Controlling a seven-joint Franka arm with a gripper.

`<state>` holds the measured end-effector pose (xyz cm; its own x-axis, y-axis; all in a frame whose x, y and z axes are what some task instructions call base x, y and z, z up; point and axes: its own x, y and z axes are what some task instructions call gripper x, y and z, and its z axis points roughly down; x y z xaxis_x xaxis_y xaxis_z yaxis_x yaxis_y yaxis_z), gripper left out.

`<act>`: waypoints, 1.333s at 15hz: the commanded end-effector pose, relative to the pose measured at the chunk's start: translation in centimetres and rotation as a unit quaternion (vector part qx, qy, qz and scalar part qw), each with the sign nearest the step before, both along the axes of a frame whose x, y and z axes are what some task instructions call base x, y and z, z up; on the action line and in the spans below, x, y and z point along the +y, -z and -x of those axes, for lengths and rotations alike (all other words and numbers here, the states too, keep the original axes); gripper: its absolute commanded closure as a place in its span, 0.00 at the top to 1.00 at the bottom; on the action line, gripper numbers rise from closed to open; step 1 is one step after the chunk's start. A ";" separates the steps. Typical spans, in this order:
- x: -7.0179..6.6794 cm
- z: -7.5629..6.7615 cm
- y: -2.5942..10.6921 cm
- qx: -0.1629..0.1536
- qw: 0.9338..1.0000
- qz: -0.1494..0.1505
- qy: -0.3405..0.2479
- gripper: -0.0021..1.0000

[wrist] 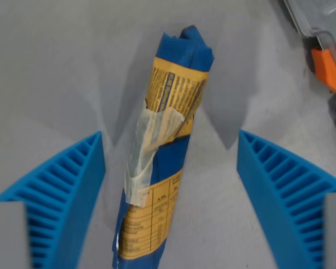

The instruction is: Pick up the blue bag

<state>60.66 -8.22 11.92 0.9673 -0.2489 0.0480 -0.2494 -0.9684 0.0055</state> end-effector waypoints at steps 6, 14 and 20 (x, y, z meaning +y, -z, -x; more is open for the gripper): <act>0.1 -0.5 -0.1 -0.008 1.000 -0.011 0.011 0.00; 0.1 -0.5 -0.1 -0.008 1.000 -0.011 0.011 0.00; -0.2 -0.3 -3.1 0.002 1.000 -0.012 0.011 0.00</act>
